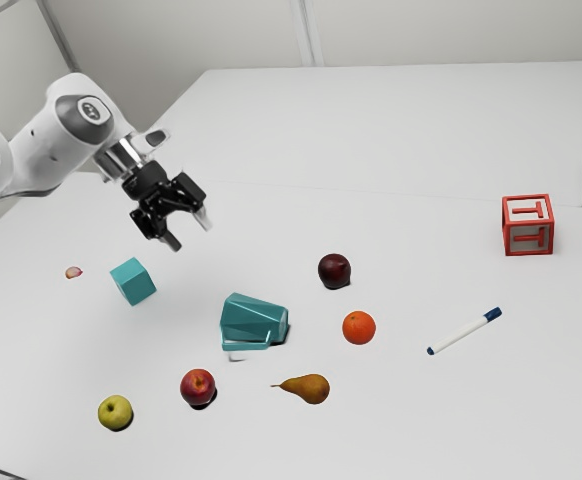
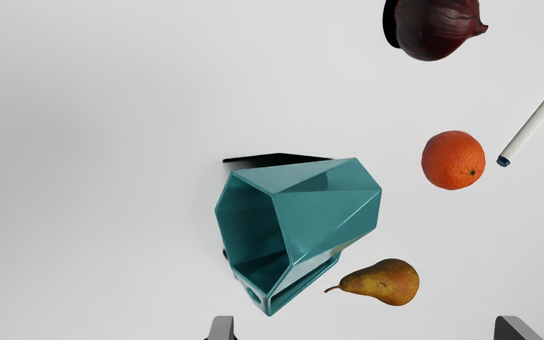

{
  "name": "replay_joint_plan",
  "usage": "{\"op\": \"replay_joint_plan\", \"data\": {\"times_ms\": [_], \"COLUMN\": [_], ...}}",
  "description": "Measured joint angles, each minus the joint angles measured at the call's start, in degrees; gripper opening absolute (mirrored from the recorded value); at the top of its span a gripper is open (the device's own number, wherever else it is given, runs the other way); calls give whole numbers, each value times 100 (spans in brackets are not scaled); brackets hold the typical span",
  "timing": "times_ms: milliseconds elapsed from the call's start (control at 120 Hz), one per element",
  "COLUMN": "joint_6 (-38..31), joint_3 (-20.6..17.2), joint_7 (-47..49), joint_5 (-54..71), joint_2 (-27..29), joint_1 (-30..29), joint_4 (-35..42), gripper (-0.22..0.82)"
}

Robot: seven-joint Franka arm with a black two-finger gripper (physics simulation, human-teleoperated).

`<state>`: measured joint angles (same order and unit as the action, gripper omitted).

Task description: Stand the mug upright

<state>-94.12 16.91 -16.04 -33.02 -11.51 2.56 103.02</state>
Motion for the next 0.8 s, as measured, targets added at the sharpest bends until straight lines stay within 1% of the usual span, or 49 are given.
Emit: {"op": "replay_joint_plan", "data": {"times_ms": [233,375,492,667,800], "joint_6": [106,114,110,114,134], "joint_3": [88,92,93,93,62], "joint_7": [-497,-759,-941,-1198,-1356], "joint_5": [-549,-862,-1038,-1235,-1359], "joint_2": [-505,-525,-545,-741,-784], "joint_1": [-231,-246,-247,-247,-240], "joint_4": [226,706,934,1029,1040], "gripper": [60,60,60,60,60]}}
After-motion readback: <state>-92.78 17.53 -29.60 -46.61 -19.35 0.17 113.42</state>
